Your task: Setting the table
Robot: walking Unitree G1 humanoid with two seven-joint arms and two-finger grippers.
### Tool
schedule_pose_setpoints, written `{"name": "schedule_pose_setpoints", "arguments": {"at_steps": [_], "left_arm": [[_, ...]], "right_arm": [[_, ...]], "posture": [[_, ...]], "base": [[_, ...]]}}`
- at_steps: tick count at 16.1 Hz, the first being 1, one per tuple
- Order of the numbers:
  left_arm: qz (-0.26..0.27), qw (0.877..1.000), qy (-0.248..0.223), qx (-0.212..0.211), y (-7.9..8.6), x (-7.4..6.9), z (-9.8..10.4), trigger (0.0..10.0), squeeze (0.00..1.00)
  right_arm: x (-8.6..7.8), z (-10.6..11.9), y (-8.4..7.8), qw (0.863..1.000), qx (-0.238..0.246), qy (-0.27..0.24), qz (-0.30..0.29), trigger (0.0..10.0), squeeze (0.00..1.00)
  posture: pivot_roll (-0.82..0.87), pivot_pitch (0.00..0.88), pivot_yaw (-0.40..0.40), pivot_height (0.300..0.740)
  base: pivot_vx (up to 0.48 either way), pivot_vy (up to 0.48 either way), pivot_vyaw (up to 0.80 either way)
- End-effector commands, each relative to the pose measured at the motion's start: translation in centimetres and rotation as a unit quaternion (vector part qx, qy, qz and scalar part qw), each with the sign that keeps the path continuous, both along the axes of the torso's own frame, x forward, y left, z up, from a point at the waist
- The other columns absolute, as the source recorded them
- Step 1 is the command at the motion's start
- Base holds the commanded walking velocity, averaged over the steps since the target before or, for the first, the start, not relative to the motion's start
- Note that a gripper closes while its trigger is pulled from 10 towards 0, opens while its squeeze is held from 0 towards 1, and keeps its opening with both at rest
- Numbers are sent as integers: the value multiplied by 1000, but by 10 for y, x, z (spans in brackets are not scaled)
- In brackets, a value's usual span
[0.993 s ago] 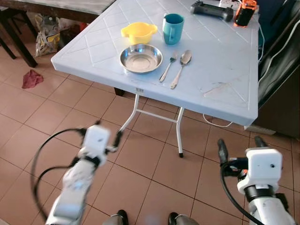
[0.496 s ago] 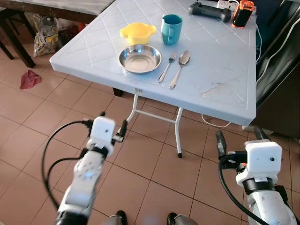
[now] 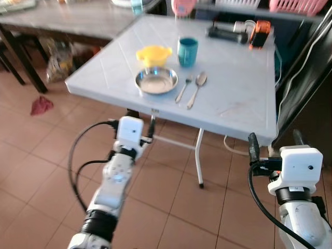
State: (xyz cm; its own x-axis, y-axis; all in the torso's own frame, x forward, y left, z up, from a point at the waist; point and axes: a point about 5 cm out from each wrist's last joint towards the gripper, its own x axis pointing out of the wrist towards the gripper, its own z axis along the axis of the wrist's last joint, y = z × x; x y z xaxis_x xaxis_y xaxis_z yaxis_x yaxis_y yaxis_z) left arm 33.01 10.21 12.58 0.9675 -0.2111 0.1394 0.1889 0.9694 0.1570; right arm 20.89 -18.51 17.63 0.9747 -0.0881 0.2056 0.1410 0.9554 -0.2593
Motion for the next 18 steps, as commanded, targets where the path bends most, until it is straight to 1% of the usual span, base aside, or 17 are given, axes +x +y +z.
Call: {"name": "schedule_pose_setpoints", "arguments": {"at_steps": [1, 3, 6, 8, 9, 12, 14, 15, 18], "left_arm": [[5, 1000, -11, 0, -1, 4, 3, 10000, 0], [1, 1000, -13, -1, -4, 9, 4, 10000, 0], [-15, 1000, -5, 3, -3, 11, 2, 10000, 0], [-17, 1000, -9, 3, -2, 12, 3, 10000, 0], [-15, 1000, -7, -2, -1, 12, 3, 10000, 0], [-20, 1000, -2, 0, 2, 8, -1, 10000, 0], [-14, 1000, 1, 5, 9, 7, -3, 10000, 0], [-4, 1000, 6, 9, 19, 6, -5, 10000, 0], [12, 999, 33, 8, 33, 0, -16, 10000, 0]], "right_arm": [[-1, -2, 0, 1000, -2, 1, -4, 10000, 0], [-1, -5, 3, 1000, 6, 2, -4, 10000, 0], [-4, -7, 6, 999, 28, 1, -19, 10000, 0], [-6, -9, 11, 999, 30, 5, -17, 10000, 0], [-8, -9, 12, 999, 34, 6, -17, 10000, 0], [-11, -10, 14, 999, 35, 12, -14, 10000, 0], [-13, -10, 13, 999, 35, 13, -14, 10000, 0], [-17, -13, 13, 999, 37, 21, -16, 10000, 0], [-23, -18, 16, 999, 39, 37, -9, 10000, 0]], "posture": [[-173, 11, 33, 740], [-185, 20, 54, 740], [-187, 47, 71, 740], [-186, 60, 70, 740], [-181, 72, 69, 740], [-179, 102, 65, 740], [-170, 115, 63, 740], [-162, 123, 61, 740], [-158, 147, 48, 740]], "base": [[0, 0, 0], [0, 0, 0], [0, 0, 0], [0, 0, 0], [0, 0, 0], [0, 0, 0], [0, 0, 0], [0, 0, 0], [0, 0, 0]]}}
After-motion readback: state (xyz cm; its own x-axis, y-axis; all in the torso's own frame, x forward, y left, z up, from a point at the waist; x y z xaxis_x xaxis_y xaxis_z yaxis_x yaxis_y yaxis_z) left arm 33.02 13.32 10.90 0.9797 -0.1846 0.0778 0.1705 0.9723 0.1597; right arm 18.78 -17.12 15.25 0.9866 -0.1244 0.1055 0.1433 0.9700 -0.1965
